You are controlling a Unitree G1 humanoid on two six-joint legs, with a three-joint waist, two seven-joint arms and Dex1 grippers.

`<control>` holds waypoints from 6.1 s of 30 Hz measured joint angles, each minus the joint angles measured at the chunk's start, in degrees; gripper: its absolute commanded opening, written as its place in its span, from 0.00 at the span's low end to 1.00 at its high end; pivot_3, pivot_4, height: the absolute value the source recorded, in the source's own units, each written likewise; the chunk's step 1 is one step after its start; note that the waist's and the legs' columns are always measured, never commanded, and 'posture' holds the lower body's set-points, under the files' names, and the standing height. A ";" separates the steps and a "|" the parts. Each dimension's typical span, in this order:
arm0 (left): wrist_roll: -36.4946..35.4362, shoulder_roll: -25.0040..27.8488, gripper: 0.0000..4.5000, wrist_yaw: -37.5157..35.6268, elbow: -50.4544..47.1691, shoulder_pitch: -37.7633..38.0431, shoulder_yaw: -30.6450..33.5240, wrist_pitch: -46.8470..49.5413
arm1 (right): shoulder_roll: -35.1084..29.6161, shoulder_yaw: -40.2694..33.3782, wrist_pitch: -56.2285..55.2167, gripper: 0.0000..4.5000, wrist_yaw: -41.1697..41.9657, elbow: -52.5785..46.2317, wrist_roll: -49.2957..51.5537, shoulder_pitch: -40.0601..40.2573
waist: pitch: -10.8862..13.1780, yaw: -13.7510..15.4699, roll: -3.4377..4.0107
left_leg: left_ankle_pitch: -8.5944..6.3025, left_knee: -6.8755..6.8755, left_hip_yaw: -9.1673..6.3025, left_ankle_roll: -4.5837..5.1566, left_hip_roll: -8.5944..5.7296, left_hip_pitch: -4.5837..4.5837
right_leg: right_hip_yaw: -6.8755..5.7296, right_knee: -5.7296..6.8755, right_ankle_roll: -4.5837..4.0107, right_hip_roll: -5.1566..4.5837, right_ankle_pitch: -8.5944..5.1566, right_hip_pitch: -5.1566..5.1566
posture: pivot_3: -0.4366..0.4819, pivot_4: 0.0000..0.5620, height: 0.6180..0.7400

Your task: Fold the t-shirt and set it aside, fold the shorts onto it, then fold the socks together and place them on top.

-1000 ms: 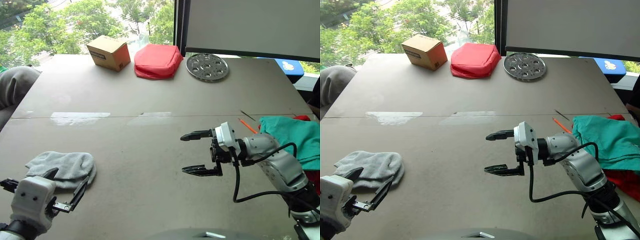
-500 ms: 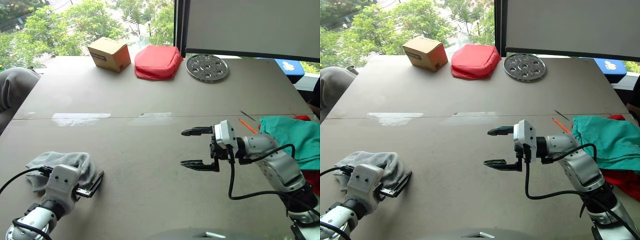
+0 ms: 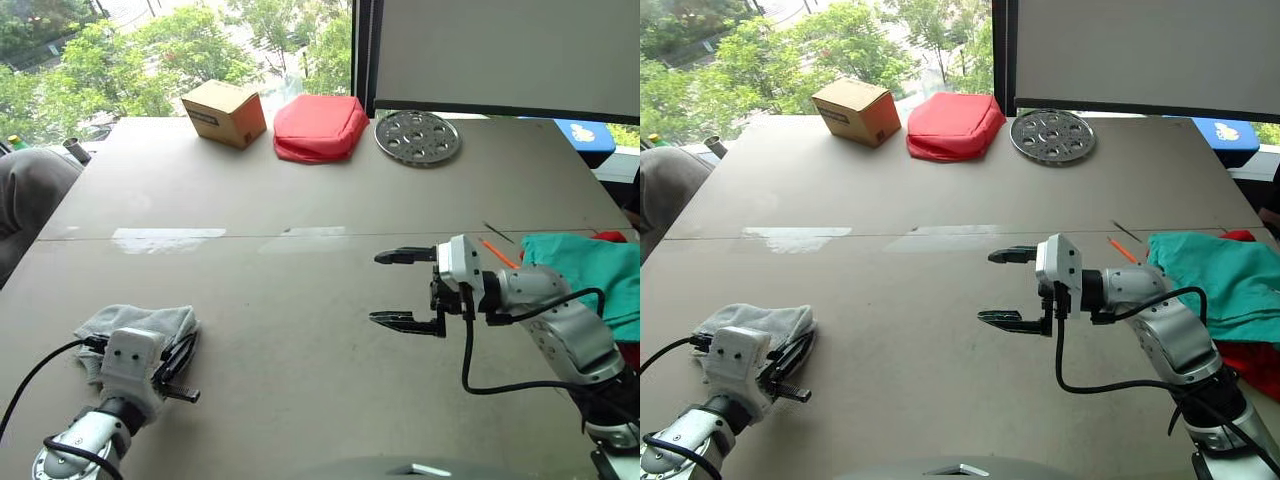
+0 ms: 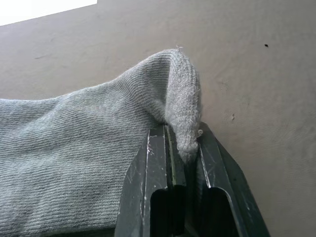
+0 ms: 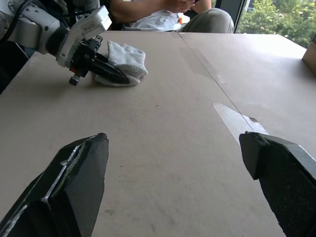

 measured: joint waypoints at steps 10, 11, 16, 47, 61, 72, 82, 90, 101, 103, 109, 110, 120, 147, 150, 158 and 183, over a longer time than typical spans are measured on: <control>-1.26 -0.75 0.01 8.08 -0.24 -30.01 -21.46 24.10 | -4.00 -4.89 2.04 1.00 -3.27 -1.91 -0.63 2.89 | 0.02 0.42 -0.67 | 0.02 0.06 -0.07 0.02 -0.21 0.12 | 0.04 0.02 -0.21 0.17 0.15 0.29 | 0.48 0.27 0.99; -1.25 -1.63 0.01 8.74 0.38 -31.90 -22.95 25.46 | -4.48 -5.34 2.48 1.00 -3.47 -2.27 -0.61 3.29 | 0.01 0.37 -0.68 | 0.02 0.06 -0.08 0.02 -0.20 0.12 | 0.04 0.01 -0.21 0.19 0.15 0.29 | 0.48 0.27 0.99; -1.31 -7.36 0.01 11.13 4.07 -40.19 -31.61 33.57 | -7.50 -9.99 5.15 1.00 -5.14 -6.00 0.11 6.39 | 0.02 0.40 -0.72 | 0.03 0.06 -0.08 0.03 -0.19 0.14 | 0.06 0.01 -0.21 0.21 0.14 0.32 | 0.48 0.27 0.99; -31.48 12.36 0.65 -1.71 16.19 -42.03 -0.71 44.43 | 15.41 -3.46 39.98 1.00 -29.98 3.16 4.68 -5.66 | 0.42 -0.88 -0.77 | 0.04 0.05 -0.16 0.00 -0.22 0.18 | 0.08 0.06 -0.21 0.22 0.15 0.32 | 0.48 0.27 0.99; -30.92 7.77 0.65 7.93 16.73 -45.14 -5.40 49.13 | 18.95 -4.51 44.98 1.00 -33.41 3.28 5.43 -6.55 | 0.43 -1.06 -0.86 | 0.06 0.04 -0.13 -0.02 -0.22 0.18 | 0.11 0.09 -0.21 0.24 0.15 0.31 | 0.48 0.27 0.99; -28.66 5.85 0.18 8.77 18.43 -46.20 -7.93 48.22 | 19.06 -4.42 44.68 0.01 -33.43 5.82 4.44 -7.07 | 0.40 -1.11 -0.90 | 0.06 0.03 -0.12 -0.02 -0.22 0.18 | 0.11 0.09 -0.22 0.25 0.15 0.31 | 0.48 0.27 0.99; -33.72 8.20 0.02 5.94 14.37 -42.53 -1.95 48.48 | 18.05 -6.33 46.07 0.00 -31.84 2.48 7.70 -7.72 | 0.47 -1.16 -0.82 | 0.05 0.02 -0.14 -0.02 -0.20 0.18 | 0.11 0.07 -0.22 0.23 0.15 0.30 | 0.48 0.27 0.99; -35.49 9.68 0.02 4.69 11.55 -37.97 -1.41 47.68 | 15.82 -6.13 47.30 0.00 -31.26 -0.45 9.62 -6.84 | 0.53 -0.98 -0.74 | 0.05 0.02 -0.15 -0.02 -0.20 0.19 | 0.09 0.06 -0.22 0.23 0.15 0.31 | 0.48 0.27 0.99; -28.61 10.75 0.02 -0.77 11.69 -37.27 -8.20 35.23 | 14.02 -4.46 44.28 0.00 -32.72 -3.22 7.59 -0.23 | 0.55 -1.01 -0.74 | 0.05 -0.01 -0.10 -0.02 -0.19 0.17 | 0.11 0.02 -0.22 0.23 0.14 0.29 | 0.48 0.27 0.99; -26.70 11.96 0.02 -1.77 12.47 -36.32 -9.68 33.95 | 13.84 -4.05 43.57 0.00 -32.90 -3.51 7.02 0.78 | 0.57 -1.03 -0.71 | 0.05 -0.01 -0.08 -0.02 -0.19 0.19 | 0.12 0.02 -0.22 0.22 0.14 0.29 | 0.48 0.27 0.99; -22.70 12.06 0.19 -2.77 15.07 -34.92 -12.70 32.44 | 13.37 0.48 38.45 0.07 -32.82 -0.38 2.30 1.51 | 0.57 -1.00 -0.75 | 0.05 -0.01 -0.09 -0.02 -0.17 0.18 | 0.10 0.01 -0.21 0.22 0.13 0.23 | 0.48 0.27 0.99; -22.58 12.08 0.27 -3.19 15.07 -34.80 -12.75 32.14 | 13.30 0.57 37.19 0.15 -32.58 0.80 1.57 1.51 | 0.58 -1.01 -0.75 | 0.05 -0.01 -0.08 -0.02 -0.18 0.17 | 0.11 0.01 -0.21 0.22 0.13 0.22 | 0.48 0.27 0.99; -35.08 12.09 0.79 -3.41 13.83 -29.06 1.45 38.58 | 5.68 -1.81 25.61 0.66 -23.28 -3.93 0.81 6.85 | 0.62 -0.92 -0.73 | 0.05 -0.03 -0.08 -0.02 -0.10 0.13 | 0.10 0.01 0.00 0.19 0.01 0.15 | 0.48 0.27 0.99; -20.82 2.84 0.80 16.81 12.95 -37.54 -11.15 28.99 | -1.61 -13.68 5.24 0.99 -10.98 -10.63 3.42 23.08 | 0.47 -0.57 -1.11 | 0.04 0.01 -0.10 -0.03 -0.16 0.21 | 0.12 -0.02 -0.21 0.13 0.13 0.33 | 0.48 0.27 0.99; -18.56 2.55 0.80 15.69 13.92 -38.04 -13.11 26.90 | -1.58 -13.67 4.77 0.99 -11.11 -10.64 3.40 23.08 | 0.46 -0.34 -1.09 | 0.04 0.01 -0.11 -0.03 -0.16 0.22 | 0.11 -0.02 -0.21 0.12 0.13 0.34 | 0.48 0.27 0.99; -10.11 0.66 0.63 10.25 19.65 -40.16 -19.79 17.53 | -1.56 -13.66 4.40 1.00 -12.20 -11.37 3.34 23.40 | 0.38 0.93 -0.95 | 0.04 0.01 -0.11 -0.02 -0.19 0.23 | 0.10 -0.03 -0.21 0.08 0.13 0.36 | 0.48 0.27 0.99; -3.52 12.72 0.00 -2.01 26.92 -39.43 -11.94 7.64 | -1.55 -13.20 5.21 1.00 -15.63 -12.81 3.18 21.50 | 0.35 0.07 -0.88 | 0.04 0.02 -0.13 -0.01 -0.13 0.17 | 0.03 -0.03 -0.18 0.17 0.12 0.27 | 0.48 0.27 0.99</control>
